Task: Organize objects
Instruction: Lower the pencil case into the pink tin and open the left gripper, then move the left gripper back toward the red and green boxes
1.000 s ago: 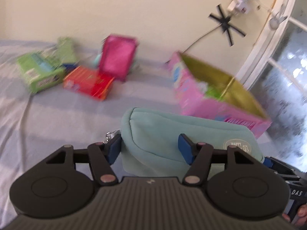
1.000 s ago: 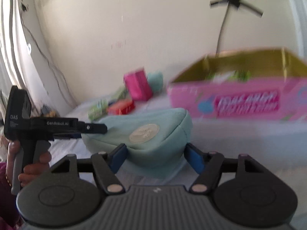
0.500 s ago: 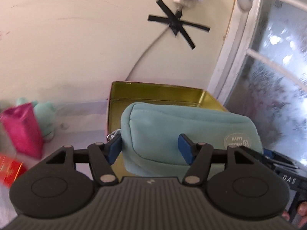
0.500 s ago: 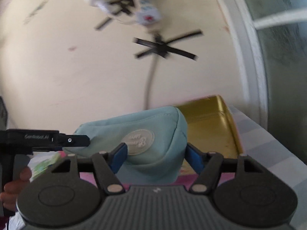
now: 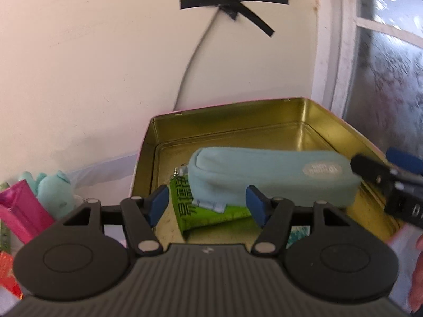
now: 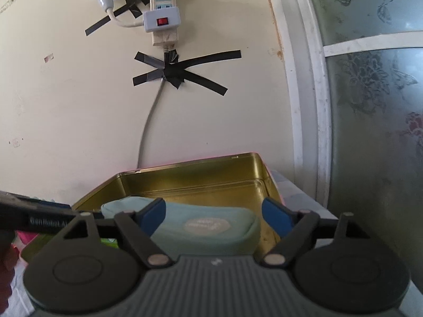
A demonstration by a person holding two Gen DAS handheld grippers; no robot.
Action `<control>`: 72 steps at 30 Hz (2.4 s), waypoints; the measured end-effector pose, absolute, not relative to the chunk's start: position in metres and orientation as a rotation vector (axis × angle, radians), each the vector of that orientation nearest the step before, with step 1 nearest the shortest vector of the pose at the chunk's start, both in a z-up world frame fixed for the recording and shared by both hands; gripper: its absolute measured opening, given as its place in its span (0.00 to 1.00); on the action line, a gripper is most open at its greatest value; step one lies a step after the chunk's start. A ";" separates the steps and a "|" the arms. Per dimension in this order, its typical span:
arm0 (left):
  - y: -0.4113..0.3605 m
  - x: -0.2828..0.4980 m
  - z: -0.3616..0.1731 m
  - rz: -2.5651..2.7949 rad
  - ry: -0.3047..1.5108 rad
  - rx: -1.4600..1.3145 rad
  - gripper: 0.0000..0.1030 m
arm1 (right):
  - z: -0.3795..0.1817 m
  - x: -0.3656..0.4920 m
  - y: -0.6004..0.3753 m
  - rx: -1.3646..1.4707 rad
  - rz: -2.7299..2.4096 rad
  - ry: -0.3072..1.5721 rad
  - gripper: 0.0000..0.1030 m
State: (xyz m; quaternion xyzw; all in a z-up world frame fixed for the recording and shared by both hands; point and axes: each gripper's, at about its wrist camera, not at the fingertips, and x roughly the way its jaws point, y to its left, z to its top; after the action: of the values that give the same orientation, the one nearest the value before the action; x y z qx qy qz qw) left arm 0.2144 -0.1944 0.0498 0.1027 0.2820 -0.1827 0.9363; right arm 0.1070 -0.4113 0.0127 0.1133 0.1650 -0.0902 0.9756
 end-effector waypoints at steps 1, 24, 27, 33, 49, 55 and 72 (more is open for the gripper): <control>-0.193 0.207 0.051 -0.373 0.577 0.212 0.64 | 0.015 0.103 -0.411 0.241 -0.180 0.326 0.80; -0.133 0.096 0.045 -0.316 0.600 0.199 0.64 | 0.007 -0.007 -0.350 0.413 -0.062 0.414 0.69; -0.118 0.094 0.033 -0.284 0.632 0.194 0.64 | -0.004 -0.003 -0.336 0.406 -0.014 0.494 0.57; -0.087 0.099 0.013 -0.208 0.683 0.197 0.64 | -0.018 0.004 -0.303 0.331 0.051 0.599 0.45; -0.003 0.109 -0.003 -0.069 0.701 0.123 0.65 | -0.017 0.018 -0.227 0.167 0.139 0.637 0.53; 0.028 0.115 -0.006 -0.019 0.689 0.112 0.67 | -0.016 0.029 -0.190 0.099 0.207 0.650 0.53; 0.114 0.126 -0.012 0.119 0.616 0.147 0.72 | -0.014 0.082 -0.122 0.027 0.341 0.683 0.55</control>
State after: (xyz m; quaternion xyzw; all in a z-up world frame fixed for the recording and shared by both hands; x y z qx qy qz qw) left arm 0.1260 0.1139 -0.0123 0.0720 0.3028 0.0585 0.9485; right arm 0.0815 -0.1224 -0.0138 0.0133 0.3334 0.1664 0.9279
